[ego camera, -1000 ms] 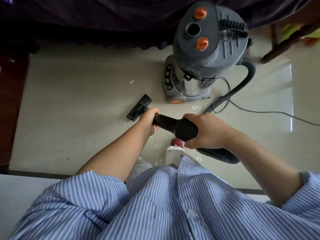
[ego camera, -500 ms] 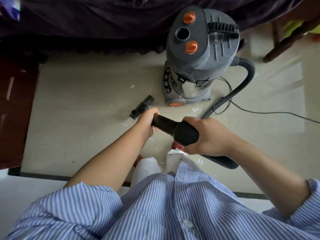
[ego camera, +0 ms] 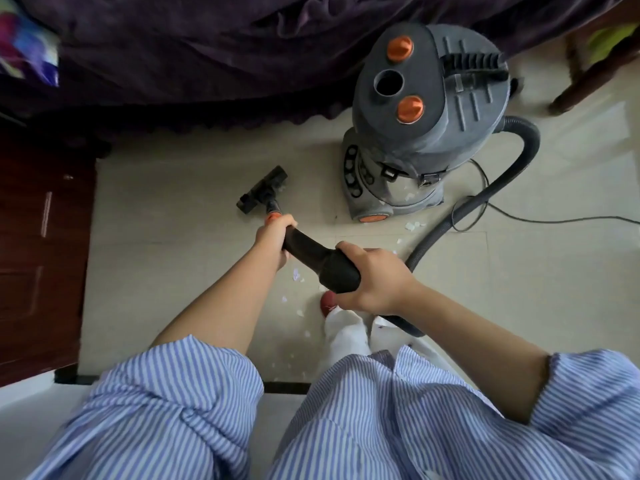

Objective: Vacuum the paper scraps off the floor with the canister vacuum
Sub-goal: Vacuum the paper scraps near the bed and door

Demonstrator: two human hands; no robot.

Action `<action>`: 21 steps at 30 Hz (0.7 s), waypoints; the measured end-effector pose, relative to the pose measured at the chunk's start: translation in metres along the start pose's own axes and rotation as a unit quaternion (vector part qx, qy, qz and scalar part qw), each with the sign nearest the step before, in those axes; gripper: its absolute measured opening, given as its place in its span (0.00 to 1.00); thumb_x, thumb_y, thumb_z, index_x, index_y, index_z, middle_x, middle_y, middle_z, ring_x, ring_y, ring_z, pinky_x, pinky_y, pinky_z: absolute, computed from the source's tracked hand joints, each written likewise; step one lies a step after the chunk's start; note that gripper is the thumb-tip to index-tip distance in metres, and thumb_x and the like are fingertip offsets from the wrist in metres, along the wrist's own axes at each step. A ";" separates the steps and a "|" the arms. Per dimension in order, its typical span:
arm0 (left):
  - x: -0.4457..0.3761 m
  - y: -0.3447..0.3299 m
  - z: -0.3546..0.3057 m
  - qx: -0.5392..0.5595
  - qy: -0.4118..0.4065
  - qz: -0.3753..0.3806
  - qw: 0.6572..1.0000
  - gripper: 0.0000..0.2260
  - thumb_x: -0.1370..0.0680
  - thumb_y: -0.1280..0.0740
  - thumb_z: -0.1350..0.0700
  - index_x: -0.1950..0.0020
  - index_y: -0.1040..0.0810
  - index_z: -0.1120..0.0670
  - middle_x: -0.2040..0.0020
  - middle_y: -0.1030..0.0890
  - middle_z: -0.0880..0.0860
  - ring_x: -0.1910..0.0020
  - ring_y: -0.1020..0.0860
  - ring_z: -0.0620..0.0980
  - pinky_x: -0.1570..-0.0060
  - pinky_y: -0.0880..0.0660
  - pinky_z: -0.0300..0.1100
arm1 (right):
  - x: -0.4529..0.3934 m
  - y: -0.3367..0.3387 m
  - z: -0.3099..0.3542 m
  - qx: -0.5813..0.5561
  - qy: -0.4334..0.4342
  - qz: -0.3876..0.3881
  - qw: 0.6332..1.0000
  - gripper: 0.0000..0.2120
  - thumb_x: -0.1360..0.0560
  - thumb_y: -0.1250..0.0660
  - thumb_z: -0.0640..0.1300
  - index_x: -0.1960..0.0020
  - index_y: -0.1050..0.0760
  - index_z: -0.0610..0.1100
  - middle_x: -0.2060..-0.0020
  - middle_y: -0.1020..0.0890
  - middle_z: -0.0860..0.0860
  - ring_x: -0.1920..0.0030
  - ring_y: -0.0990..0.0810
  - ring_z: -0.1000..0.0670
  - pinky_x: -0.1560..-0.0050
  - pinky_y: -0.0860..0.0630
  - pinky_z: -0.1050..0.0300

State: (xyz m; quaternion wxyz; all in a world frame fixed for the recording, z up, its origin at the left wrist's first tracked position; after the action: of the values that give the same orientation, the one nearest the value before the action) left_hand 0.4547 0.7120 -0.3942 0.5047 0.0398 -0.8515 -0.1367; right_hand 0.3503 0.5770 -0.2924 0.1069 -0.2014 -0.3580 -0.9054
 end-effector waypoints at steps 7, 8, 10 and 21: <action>-0.048 0.003 -0.027 -0.015 -0.012 0.016 1.000 0.06 0.28 0.35 0.63 0.63 0.30 0.56 0.63 0.26 0.55 0.67 0.27 0.49 0.67 0.29 0.38 | -0.048 -0.013 0.005 -0.009 -0.032 -0.008 0.999 0.25 0.35 0.26 0.51 0.44 0.32 0.41 0.61 0.25 0.49 0.57 0.23 0.42 0.63 0.32 0.56; -0.052 0.002 -0.027 -0.022 -0.010 0.022 0.999 0.07 0.28 0.35 0.63 0.64 0.30 0.55 0.64 0.27 0.54 0.67 0.27 0.49 0.68 0.30 0.38 | -0.050 -0.014 0.004 -0.013 -0.040 -0.010 0.999 0.25 0.35 0.26 0.50 0.44 0.32 0.41 0.61 0.25 0.48 0.57 0.23 0.42 0.63 0.33 0.56; -0.057 -0.003 -0.027 -0.027 -0.002 0.035 0.999 0.07 0.28 0.35 0.63 0.64 0.30 0.55 0.65 0.27 0.54 0.68 0.27 0.49 0.68 0.30 0.38 | -0.053 -0.013 0.002 -0.014 -0.049 -0.017 0.999 0.25 0.34 0.26 0.50 0.44 0.32 0.42 0.59 0.22 0.46 0.57 0.23 0.41 0.63 0.34 0.57; -0.044 -0.042 -0.012 -0.049 0.031 0.060 0.997 0.05 0.28 0.35 0.62 0.61 0.30 0.55 0.63 0.27 0.54 0.67 0.27 0.49 0.66 0.29 0.38 | -0.037 0.007 -0.026 -0.004 -0.054 0.003 0.999 0.29 0.42 0.35 0.57 0.45 0.31 0.43 0.62 0.23 0.49 0.63 0.28 0.46 0.65 0.36 0.59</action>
State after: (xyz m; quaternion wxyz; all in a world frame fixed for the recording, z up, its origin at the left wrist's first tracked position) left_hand 0.4836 0.6787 -0.4371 0.5399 -0.0319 -0.8283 -0.1461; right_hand 0.3788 0.5555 -0.3216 0.0893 -0.2516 -0.3589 -0.8944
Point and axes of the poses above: each hand's wrist, its own x-axis away from the middle knuckle, its own y-axis out of the back of the hand, z = x × y, the point moved 7 cm from there along -x, towards the middle knuckle
